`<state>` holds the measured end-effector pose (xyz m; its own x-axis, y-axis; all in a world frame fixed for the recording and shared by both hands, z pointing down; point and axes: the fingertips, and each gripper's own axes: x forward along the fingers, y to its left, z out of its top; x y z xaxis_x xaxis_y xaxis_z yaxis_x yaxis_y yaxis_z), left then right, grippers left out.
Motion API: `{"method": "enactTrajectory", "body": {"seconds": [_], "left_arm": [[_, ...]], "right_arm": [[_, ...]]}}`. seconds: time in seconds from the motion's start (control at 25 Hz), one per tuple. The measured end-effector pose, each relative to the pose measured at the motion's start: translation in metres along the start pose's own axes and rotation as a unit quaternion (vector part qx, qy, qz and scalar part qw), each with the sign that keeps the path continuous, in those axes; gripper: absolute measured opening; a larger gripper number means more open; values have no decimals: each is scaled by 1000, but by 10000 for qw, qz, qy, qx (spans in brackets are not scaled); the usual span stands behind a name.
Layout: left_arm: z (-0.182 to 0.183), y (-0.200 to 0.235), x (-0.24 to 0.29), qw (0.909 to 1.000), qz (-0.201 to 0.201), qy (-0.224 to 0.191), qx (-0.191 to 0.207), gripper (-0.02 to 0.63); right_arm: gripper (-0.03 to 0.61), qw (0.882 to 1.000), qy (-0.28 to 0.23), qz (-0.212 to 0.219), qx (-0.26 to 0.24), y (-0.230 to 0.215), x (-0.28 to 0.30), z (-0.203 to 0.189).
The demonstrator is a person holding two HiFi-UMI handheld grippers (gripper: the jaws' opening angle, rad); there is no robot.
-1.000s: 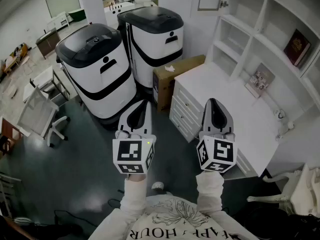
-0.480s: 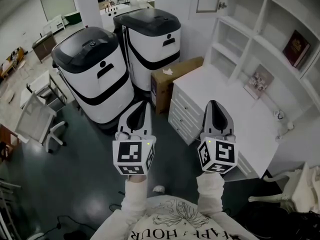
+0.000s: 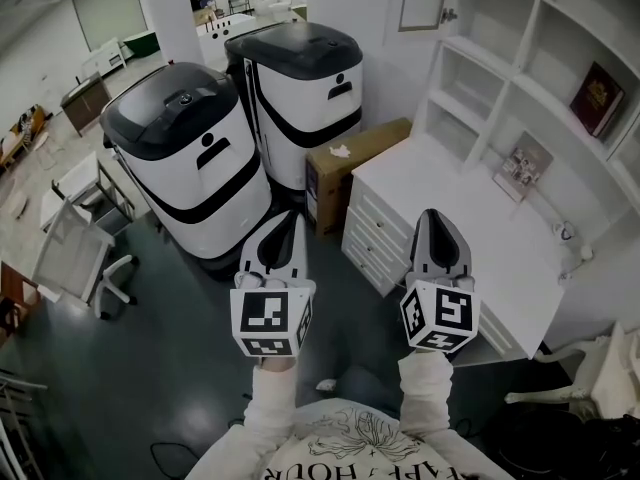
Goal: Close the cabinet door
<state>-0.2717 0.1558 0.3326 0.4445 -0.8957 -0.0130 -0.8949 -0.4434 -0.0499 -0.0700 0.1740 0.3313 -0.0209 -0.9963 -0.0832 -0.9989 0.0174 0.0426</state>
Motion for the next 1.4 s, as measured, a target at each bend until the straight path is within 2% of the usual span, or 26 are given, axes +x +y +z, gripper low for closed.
{"method": "enactTrajectory", "body": {"seconds": [0.16, 0.44, 0.8, 1.12, 1.4], "left_arm": [[-6, 4, 13, 10000, -14, 65, -3, 5], [-12, 10, 57, 9999, 46, 124, 22, 5], [-1, 15, 154, 9995, 272, 28, 127, 5], [11, 9, 241, 9993, 314, -10, 193, 5], [6, 15, 292, 9986, 454, 98, 247, 5]], "right_arm": [[12, 9998, 98, -6, -156, -4, 12, -6], [14, 9999, 114, -12, -102, -27, 59, -15], [75, 9994, -1, 311, -151, -63, 158, -10], [80, 9986, -47, 496, -169, -107, 243, -1], [80, 9970, -70, 743, -203, -125, 305, 1]]}}
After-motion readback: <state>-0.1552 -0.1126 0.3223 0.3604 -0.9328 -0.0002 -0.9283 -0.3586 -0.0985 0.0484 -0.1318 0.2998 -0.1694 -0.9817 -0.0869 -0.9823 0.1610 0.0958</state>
